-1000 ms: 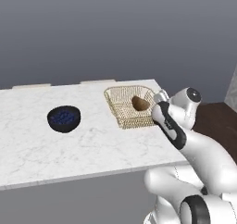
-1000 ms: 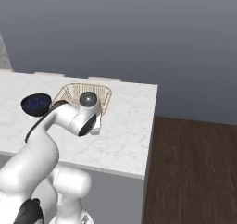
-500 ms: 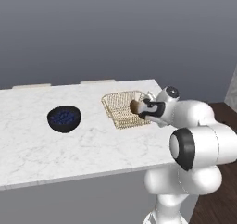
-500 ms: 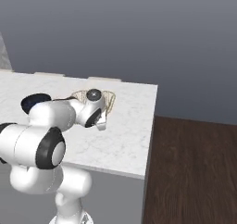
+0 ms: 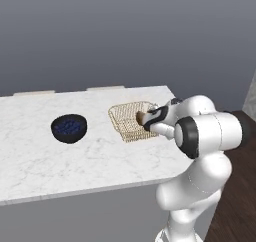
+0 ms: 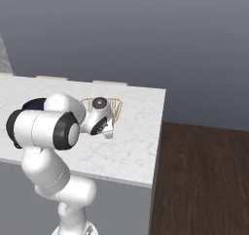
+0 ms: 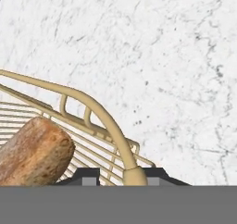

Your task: Open the cabinet, pick up the bread from the cabinet and place it in the basket. Then move the basket to the dining counter.

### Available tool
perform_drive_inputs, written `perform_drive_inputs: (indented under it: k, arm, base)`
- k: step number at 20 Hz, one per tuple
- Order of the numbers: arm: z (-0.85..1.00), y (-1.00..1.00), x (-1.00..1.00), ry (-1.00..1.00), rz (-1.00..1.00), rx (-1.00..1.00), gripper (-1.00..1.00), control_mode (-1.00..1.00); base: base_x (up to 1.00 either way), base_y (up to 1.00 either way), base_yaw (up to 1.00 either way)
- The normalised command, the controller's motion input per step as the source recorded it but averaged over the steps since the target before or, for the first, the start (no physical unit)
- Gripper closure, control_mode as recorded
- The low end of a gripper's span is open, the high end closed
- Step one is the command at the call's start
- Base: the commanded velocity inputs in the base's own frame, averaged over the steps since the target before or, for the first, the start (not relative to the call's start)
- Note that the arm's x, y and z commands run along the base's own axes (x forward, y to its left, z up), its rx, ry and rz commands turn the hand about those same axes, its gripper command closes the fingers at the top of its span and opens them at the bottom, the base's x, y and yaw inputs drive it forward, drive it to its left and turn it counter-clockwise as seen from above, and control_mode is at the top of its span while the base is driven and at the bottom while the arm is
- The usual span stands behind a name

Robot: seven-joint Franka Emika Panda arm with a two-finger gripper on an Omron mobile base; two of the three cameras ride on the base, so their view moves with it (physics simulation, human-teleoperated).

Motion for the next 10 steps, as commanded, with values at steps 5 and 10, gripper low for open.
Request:
perform_drive_inputs:
  k: [5,10]
  arm:
    - [-0.12,0.00,0.03,0.00,0.00,0.00,-1.00,-1.00]
    - [-0.05,0.00,0.03,0.01,0.00,0.00,-1.00,-1.00]
  base:
    - [0.00,0.00,0.00]
    - [0.00,0.00,0.00]
